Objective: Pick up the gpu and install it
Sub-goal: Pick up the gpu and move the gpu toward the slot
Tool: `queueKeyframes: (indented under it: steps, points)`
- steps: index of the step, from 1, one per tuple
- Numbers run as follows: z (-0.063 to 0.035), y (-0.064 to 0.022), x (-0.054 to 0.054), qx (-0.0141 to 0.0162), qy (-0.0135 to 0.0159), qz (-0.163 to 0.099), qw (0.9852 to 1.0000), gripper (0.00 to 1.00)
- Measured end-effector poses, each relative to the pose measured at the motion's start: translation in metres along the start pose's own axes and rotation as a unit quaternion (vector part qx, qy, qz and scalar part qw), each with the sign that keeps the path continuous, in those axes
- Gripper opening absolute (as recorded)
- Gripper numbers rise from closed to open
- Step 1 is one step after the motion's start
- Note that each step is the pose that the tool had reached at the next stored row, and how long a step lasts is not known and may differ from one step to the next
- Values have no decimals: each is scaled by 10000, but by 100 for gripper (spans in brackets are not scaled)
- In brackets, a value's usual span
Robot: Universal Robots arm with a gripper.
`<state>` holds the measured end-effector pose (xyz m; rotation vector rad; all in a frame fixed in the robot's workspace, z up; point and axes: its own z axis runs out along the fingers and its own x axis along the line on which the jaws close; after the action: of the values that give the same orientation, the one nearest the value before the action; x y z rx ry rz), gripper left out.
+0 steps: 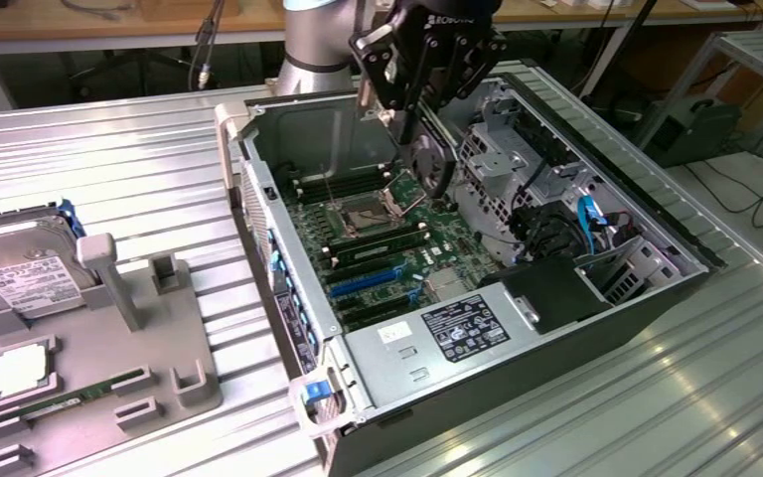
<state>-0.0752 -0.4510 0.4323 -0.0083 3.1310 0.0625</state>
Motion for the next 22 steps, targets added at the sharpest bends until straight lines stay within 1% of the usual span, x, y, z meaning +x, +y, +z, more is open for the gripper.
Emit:
queueKeyframes:
  steps: [2, 8, 13, 16, 19, 22]
  points:
    - [1, 0, -37, 0, 0, 0, 10000, 28]
    - [8, -1, -209, 0, 0, 0, 10000, 28]
    - [10, -2, -302, 0, 0, 0, 10000, 28]
    - [13, -3, -405, 0, 0, 0, 10000, 28]
    - [14, -3, -451, 1, 0, 0, 10000, 28]
    - [14, -3, -454, 0, 0, 0, 10000, 28]
